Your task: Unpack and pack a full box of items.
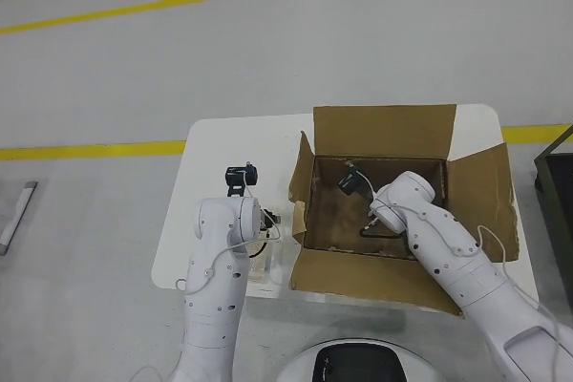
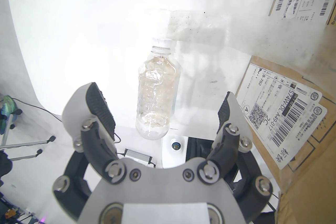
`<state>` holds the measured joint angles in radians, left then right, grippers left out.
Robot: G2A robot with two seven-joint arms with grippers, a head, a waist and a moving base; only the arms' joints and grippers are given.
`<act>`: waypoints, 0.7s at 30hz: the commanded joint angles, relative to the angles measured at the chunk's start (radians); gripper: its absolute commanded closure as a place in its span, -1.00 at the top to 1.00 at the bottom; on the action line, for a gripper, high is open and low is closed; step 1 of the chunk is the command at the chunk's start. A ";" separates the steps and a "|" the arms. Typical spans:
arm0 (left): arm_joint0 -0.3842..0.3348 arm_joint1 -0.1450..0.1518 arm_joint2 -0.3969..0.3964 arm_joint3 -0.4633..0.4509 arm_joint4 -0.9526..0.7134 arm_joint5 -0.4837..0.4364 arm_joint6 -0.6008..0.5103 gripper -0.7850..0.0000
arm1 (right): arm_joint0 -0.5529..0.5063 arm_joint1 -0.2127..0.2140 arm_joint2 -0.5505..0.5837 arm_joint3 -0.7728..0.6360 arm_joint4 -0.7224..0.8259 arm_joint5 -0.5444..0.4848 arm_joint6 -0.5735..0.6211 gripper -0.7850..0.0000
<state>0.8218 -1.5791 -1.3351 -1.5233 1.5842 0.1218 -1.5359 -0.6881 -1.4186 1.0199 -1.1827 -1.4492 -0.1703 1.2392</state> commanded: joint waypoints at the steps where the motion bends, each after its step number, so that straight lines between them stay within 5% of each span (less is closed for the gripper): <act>1: 0.000 0.000 0.000 0.000 0.000 0.000 0.000 1.00 | -0.001 0.000 0.010 -0.010 0.019 -0.002 -0.004 -1.00; 10: 0.000 0.000 0.000 0.000 0.000 0.000 0.000 1.00 | -0.059 0.025 0.189 -0.195 0.251 -0.059 0.002 -1.00; 16: 0.000 0.000 0.000 0.000 0.000 0.000 0.000 1.00 | -0.145 0.057 0.443 -0.325 0.715 -0.204 0.008 -1.00; 21: 0.000 0.000 0.000 0.000 0.000 0.000 0.000 1.00 | -0.173 0.079 0.566 -0.303 1.053 -0.274 0.060 -1.00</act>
<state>0.8218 -1.5791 -1.3351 -1.5233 1.5842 0.1218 -1.5359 -0.8606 -1.3433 1.5710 -1.4935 -0.4733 -0.4370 1.2864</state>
